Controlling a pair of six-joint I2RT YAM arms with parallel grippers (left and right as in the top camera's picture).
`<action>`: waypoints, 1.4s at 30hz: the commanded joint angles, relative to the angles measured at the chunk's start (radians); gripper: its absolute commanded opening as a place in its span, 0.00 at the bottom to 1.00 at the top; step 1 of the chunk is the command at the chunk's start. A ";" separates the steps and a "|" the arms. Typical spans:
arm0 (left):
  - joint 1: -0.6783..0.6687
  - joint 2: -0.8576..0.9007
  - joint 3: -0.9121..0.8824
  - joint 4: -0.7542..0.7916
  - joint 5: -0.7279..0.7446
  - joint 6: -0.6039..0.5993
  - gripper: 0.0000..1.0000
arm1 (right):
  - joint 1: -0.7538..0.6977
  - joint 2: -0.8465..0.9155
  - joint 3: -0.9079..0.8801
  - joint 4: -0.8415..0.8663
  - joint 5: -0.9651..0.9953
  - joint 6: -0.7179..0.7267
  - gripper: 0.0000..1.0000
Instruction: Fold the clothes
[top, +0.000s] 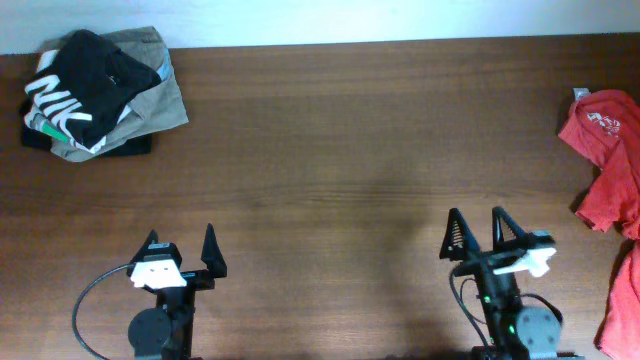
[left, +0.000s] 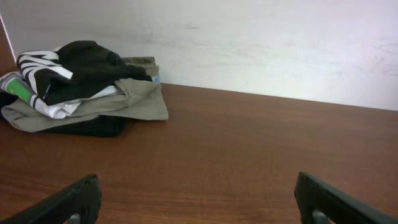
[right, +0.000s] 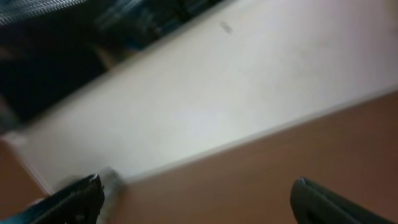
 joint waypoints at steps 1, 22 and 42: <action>0.005 -0.003 -0.005 -0.003 -0.003 -0.005 0.99 | -0.005 -0.008 -0.008 0.087 -0.099 0.128 0.99; 0.005 -0.003 -0.005 -0.003 -0.003 -0.005 0.99 | -0.336 1.448 1.301 -0.801 0.573 -0.290 0.99; 0.005 -0.003 -0.005 -0.003 -0.003 -0.005 0.99 | -0.639 1.933 1.298 -0.905 0.491 -0.294 0.67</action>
